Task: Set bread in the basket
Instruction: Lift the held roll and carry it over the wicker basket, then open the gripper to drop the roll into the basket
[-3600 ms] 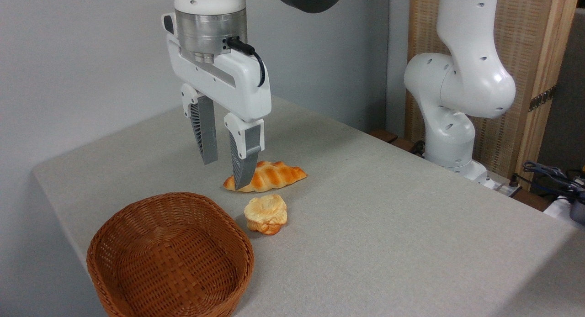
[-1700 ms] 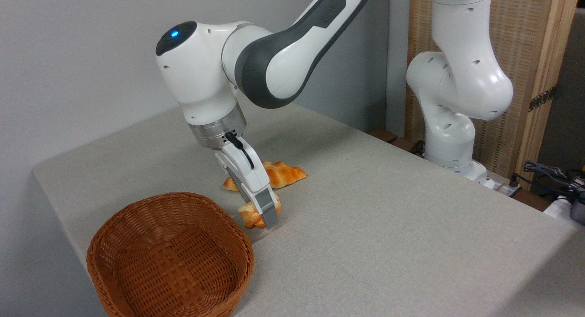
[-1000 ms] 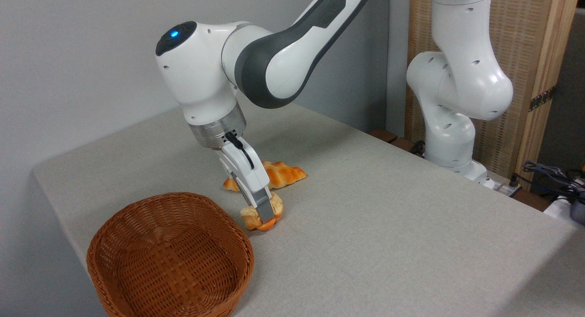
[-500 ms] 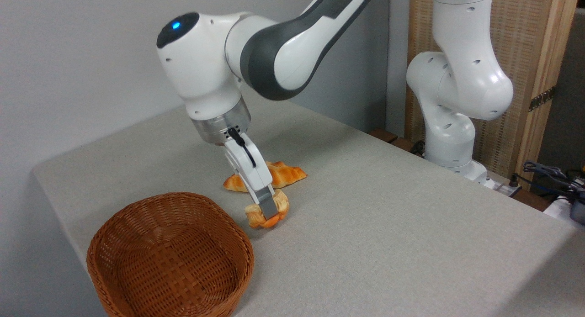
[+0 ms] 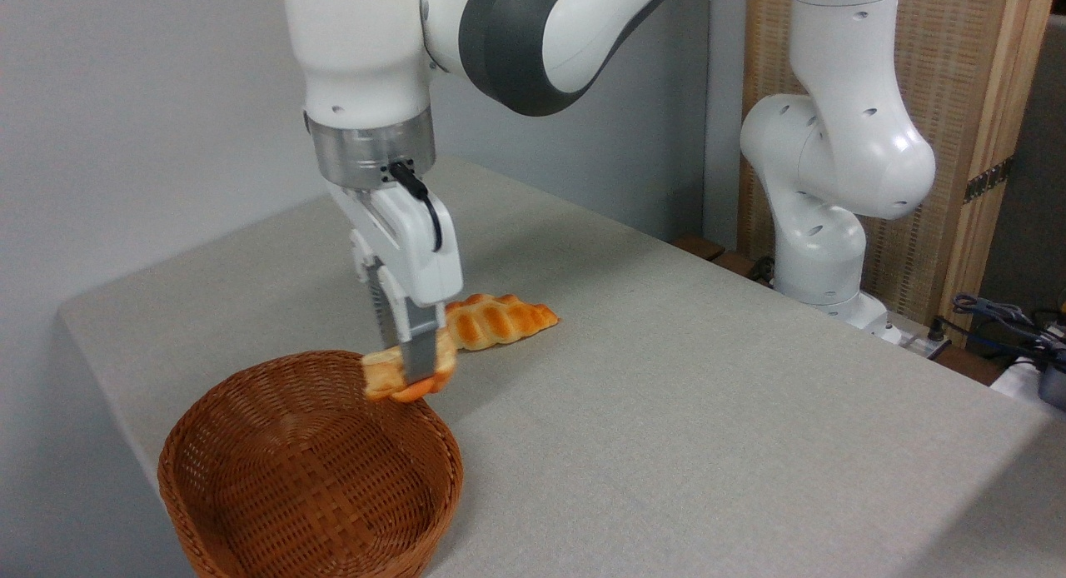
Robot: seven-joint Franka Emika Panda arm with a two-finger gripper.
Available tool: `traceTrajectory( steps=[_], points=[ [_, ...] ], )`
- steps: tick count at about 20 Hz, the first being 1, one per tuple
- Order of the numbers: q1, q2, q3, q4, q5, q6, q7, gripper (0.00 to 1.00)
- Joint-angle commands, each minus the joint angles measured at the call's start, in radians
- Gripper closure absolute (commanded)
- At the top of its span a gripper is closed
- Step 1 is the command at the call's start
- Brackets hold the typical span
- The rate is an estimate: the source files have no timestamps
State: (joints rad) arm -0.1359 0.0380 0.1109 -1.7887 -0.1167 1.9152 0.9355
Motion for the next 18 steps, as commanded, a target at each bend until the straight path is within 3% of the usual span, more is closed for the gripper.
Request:
traceTrajectory(
  steps=[1, 18],
  points=[
    [-0.007, 0.013, 0.009, 0.012, -0.017, 0.058, -0.001, 0.00],
    [-0.007, 0.011, 0.007, 0.011, -0.014, 0.045, -0.006, 0.00]
  ],
)
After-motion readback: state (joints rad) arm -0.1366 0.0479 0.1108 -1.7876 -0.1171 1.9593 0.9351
